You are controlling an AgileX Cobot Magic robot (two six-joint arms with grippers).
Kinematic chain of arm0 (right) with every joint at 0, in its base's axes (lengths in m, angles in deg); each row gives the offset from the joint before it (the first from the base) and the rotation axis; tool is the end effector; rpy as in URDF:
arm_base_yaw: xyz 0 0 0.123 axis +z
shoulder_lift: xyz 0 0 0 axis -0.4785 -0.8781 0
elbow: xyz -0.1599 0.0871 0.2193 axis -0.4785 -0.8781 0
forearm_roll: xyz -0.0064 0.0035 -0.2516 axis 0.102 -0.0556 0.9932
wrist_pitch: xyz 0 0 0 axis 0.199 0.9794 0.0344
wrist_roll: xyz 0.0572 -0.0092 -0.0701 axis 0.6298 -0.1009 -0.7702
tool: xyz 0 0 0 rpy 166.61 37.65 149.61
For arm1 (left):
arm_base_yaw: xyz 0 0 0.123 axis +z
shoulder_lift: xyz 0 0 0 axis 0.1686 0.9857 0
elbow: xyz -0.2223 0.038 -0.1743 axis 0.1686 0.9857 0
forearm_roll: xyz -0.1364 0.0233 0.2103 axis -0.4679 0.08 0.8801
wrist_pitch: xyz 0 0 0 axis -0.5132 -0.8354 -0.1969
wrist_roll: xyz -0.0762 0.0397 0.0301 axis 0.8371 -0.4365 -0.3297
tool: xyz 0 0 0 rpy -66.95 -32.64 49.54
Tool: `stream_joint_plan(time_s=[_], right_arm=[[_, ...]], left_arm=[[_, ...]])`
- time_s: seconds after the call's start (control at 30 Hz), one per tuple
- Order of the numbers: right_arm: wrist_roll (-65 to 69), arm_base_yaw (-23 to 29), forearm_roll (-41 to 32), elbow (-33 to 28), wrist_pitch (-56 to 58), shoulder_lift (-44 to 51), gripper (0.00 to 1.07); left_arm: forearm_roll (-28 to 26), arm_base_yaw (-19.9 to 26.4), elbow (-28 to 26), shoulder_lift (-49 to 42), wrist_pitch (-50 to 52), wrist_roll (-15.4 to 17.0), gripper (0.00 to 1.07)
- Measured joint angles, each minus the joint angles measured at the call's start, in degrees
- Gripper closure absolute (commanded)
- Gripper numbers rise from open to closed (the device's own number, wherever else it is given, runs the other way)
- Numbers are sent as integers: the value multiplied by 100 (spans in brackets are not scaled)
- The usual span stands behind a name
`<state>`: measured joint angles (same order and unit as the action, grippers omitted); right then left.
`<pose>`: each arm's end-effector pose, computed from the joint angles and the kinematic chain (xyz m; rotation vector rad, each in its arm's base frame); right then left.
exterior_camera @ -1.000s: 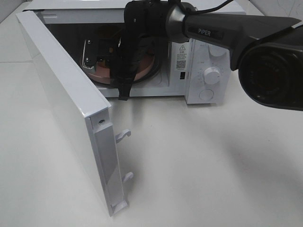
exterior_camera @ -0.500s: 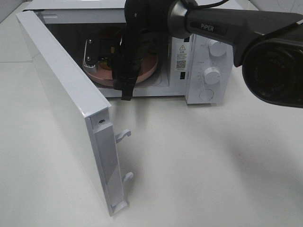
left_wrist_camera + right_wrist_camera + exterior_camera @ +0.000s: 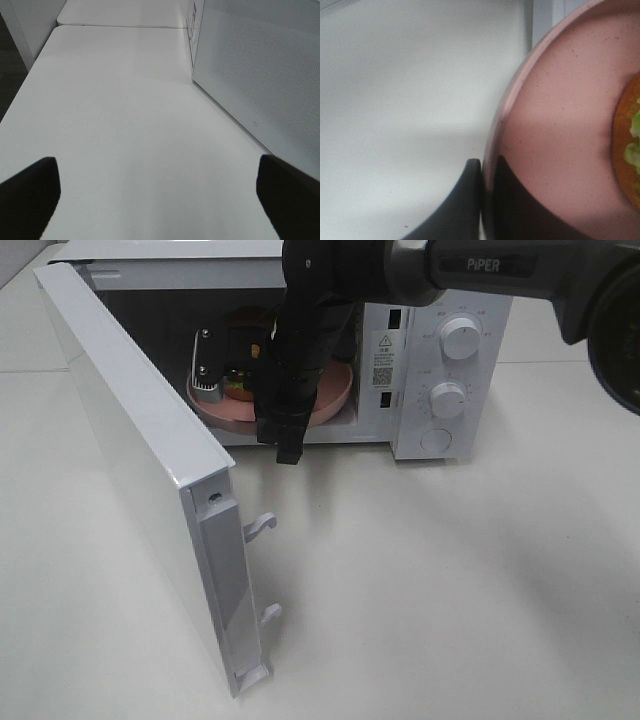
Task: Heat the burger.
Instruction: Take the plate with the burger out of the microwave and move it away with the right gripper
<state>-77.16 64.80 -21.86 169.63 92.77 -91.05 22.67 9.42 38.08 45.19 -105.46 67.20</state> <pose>0.4054 0.3034 0.1619 -2.0267 1.7827 -0.0482 -0.0083 -0.0026 0.2820 0.0072 2.0275 -0.0414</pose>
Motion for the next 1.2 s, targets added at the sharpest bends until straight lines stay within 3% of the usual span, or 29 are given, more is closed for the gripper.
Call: stream_joint_plan(time_s=[0.2,0.7,1.2], right_arm=[[-63,23,17,-859,-567,458,107],[-115,155,103,-2292,-1513,1335,107],[-155,206,264,-3226,-2504,2126,107]], left_arm=[[0,0,0,0,0,0,6],[0,0,0,0,0,0,6],[0,0,0,0,0,0,6]])
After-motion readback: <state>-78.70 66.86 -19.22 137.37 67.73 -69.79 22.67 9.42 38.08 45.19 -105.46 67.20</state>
